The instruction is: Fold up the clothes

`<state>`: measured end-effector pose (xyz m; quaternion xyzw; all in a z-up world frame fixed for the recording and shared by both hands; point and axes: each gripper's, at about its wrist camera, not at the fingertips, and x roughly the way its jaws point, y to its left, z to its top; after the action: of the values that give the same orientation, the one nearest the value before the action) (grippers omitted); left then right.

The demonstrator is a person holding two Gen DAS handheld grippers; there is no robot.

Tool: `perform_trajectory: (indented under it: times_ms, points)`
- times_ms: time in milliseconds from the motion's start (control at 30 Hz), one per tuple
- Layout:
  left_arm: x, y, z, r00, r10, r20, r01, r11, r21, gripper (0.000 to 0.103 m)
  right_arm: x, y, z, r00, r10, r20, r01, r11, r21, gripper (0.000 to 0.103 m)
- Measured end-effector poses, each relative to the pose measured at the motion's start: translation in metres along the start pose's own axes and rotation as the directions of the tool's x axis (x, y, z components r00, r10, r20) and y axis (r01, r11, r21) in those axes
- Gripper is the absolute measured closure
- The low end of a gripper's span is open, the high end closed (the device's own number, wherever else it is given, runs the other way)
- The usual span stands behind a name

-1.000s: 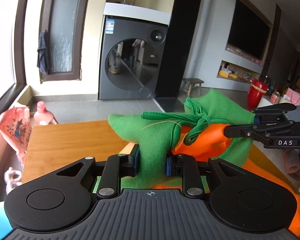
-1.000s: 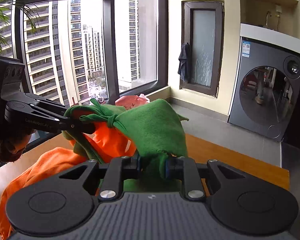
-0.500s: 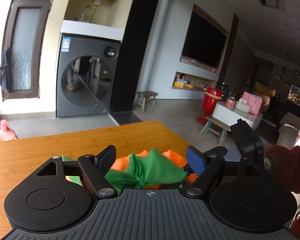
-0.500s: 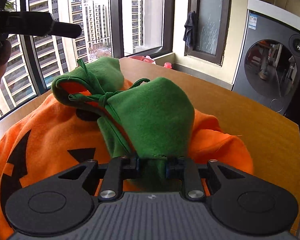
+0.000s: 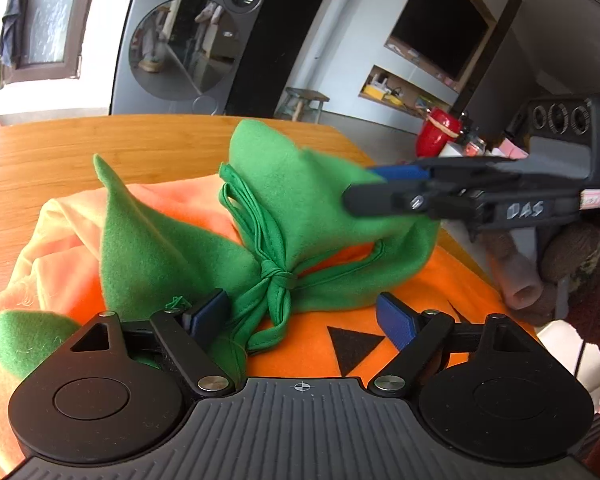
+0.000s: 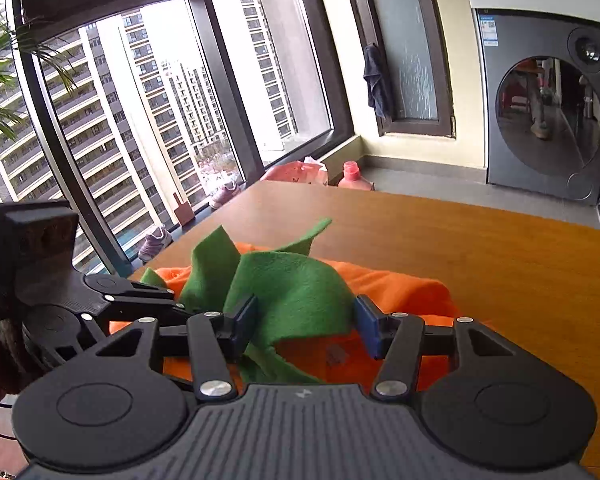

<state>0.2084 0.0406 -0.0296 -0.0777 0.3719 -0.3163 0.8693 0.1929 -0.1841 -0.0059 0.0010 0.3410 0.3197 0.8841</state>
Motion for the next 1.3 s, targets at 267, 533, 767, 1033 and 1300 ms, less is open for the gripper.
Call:
perform_trajectory:
  times_ms: [267, 533, 767, 1033, 1300]
  points:
    - [-0.025, 0.019, -0.006, 0.997, -0.052, 0.049, 0.056, 0.996, -0.065, 0.011, 0.011, -0.002, -0.016, 0.995, -0.091, -0.039, 0.088, 0.994, -0.063, 0.05]
    - [-0.018, 0.019, -0.014, 0.999, -0.036, 0.035, 0.038, 0.996, -0.08, 0.009, -0.043, 0.019, 0.024, 0.981, 0.002, 0.193, 0.011, 0.998, -0.066, 0.05]
    - [-0.046, 0.011, 0.004, 0.994, -0.012, 0.112, 0.019, 0.998, -0.062, 0.009, 0.019, 0.006, -0.016, 0.998, -0.028, -0.055, 0.028, 1.0, -0.008, 0.05]
    - [-0.05, 0.092, 0.039, 0.988, 0.025, 0.151, 0.047, 0.889, -0.456, 0.012, -0.012, -0.018, 0.007, 0.999, 0.033, 0.028, -0.036, 0.99, 0.139, 0.05]
    - [0.0, 0.136, 0.055, 0.997, -0.029, 0.072, 0.067, 0.799, -0.598, 0.018, 0.01, -0.103, 0.032, 0.997, 0.069, 0.025, -0.072, 0.852, 0.518, 0.059]
